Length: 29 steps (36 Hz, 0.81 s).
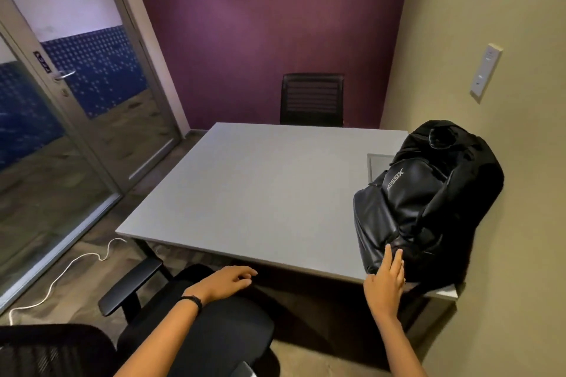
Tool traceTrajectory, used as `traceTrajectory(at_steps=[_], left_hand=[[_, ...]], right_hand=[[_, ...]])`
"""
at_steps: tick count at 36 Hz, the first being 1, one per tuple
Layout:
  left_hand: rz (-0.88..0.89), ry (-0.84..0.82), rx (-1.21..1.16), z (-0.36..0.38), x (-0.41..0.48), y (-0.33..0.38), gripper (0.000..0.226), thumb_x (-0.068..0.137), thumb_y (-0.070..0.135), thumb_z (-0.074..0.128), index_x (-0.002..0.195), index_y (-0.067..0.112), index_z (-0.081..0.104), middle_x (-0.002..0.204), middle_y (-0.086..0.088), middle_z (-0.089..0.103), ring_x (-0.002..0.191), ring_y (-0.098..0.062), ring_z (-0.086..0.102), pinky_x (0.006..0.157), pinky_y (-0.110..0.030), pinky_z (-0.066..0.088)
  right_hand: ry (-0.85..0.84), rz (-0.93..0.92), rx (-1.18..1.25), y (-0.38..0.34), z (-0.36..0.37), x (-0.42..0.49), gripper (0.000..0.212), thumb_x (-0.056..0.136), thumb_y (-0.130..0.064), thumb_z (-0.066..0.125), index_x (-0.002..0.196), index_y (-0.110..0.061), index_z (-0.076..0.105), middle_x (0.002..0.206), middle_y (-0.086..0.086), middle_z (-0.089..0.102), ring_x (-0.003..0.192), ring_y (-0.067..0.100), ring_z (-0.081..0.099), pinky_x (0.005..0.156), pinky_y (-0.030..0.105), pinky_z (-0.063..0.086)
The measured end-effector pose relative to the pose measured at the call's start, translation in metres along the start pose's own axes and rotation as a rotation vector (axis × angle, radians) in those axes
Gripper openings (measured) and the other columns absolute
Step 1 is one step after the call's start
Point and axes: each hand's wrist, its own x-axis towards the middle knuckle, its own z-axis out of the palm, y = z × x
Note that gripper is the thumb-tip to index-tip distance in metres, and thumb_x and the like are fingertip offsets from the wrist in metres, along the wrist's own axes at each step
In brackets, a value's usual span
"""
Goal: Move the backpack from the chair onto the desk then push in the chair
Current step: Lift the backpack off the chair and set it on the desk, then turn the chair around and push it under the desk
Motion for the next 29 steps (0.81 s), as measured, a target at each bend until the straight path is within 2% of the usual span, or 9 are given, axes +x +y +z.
traceTrajectory(at_steps=[4, 8, 12, 14, 19, 23, 26, 29], left_hand=[[-0.059, 0.004, 0.081, -0.014, -0.031, -0.062, 0.035, 0.099, 0.027, 0.045, 0.134, 0.022, 0.047, 0.138, -0.002, 0.053, 0.124, -0.013, 0.05, 0.107, -0.026, 0.037], [-0.118, -0.04, 0.171, -0.021, -0.063, -0.124, 0.036, 0.1, 0.026, 0.044, 0.135, 0.02, 0.045, 0.138, -0.003, 0.051, 0.125, -0.014, 0.049, 0.105, -0.025, 0.036], [-0.141, -0.134, 0.244, -0.027, -0.093, -0.186, 0.039, 0.1, 0.026, 0.043, 0.138, 0.017, 0.042, 0.143, -0.003, 0.047, 0.128, -0.012, 0.046, 0.106, -0.023, 0.034], [-0.142, -0.181, 0.277, -0.031, -0.106, -0.212, 0.04, 0.1, 0.026, 0.043, 0.139, 0.016, 0.04, 0.144, -0.001, 0.045, 0.128, -0.012, 0.046, 0.106, -0.022, 0.034], [-0.178, -0.301, 0.342, -0.035, -0.147, -0.27, 0.042, 0.1, 0.027, 0.042, 0.141, 0.02, 0.038, 0.144, 0.0, 0.044, 0.125, -0.009, 0.047, 0.103, -0.018, 0.034], [-0.163, -0.367, 0.395, -0.034, -0.181, -0.308, 0.042, 0.099, 0.03, 0.042, 0.14, 0.021, 0.041, 0.149, 0.005, 0.04, 0.136, -0.01, 0.036, 0.114, -0.024, 0.024], [-0.14, -0.312, 0.381, -0.037, -0.212, -0.34, 0.041, 0.096, 0.037, 0.046, 0.136, 0.028, 0.048, 0.146, 0.012, 0.043, 0.135, -0.006, 0.036, 0.115, -0.024, 0.023], [-0.114, -0.292, 0.33, -0.039, -0.242, -0.366, 0.038, 0.097, 0.035, 0.047, 0.133, 0.026, 0.051, 0.143, 0.014, 0.047, 0.129, 0.002, 0.04, 0.111, -0.018, 0.025]], right_hand=[[-0.151, 0.01, 0.033, -0.019, 0.035, -0.062, 0.072, 0.087, 0.006, 0.048, 0.148, -0.014, 0.015, 0.158, 0.014, 0.008, 0.144, 0.033, 0.011, 0.112, 0.046, 0.028], [-0.22, 0.068, 0.073, -0.04, 0.065, -0.119, 0.071, 0.089, 0.005, 0.045, 0.148, -0.016, 0.013, 0.158, 0.011, 0.008, 0.145, 0.029, 0.009, 0.111, 0.042, 0.033], [-0.27, 0.074, 0.08, -0.066, 0.098, -0.174, 0.069, 0.09, 0.005, 0.043, 0.148, -0.019, 0.016, 0.158, 0.008, 0.01, 0.144, 0.025, 0.015, 0.106, 0.033, 0.04], [-0.311, 0.047, 0.083, -0.082, 0.116, -0.203, 0.069, 0.089, 0.006, 0.041, 0.148, -0.021, 0.017, 0.158, 0.006, 0.011, 0.144, 0.023, 0.016, 0.104, 0.03, 0.037], [-0.476, -0.044, 0.089, -0.122, 0.162, -0.288, 0.068, 0.087, 0.003, 0.041, 0.147, -0.02, 0.018, 0.157, 0.009, 0.012, 0.144, 0.025, 0.014, 0.113, 0.034, 0.021], [-0.615, -0.108, 0.099, -0.156, 0.192, -0.358, 0.064, 0.092, -0.008, 0.044, 0.147, -0.021, 0.015, 0.158, 0.005, 0.012, 0.144, 0.017, 0.014, 0.114, 0.025, 0.013], [-0.755, -0.2, 0.141, -0.189, 0.205, -0.405, 0.06, 0.094, -0.015, 0.044, 0.147, -0.025, 0.018, 0.158, 0.001, 0.013, 0.144, 0.013, 0.015, 0.115, 0.026, 0.014], [-0.869, -0.297, 0.172, -0.22, 0.205, -0.438, 0.052, 0.095, -0.025, 0.045, 0.144, -0.026, 0.028, 0.155, 0.0, 0.023, 0.141, 0.011, 0.022, 0.115, 0.027, 0.018]])
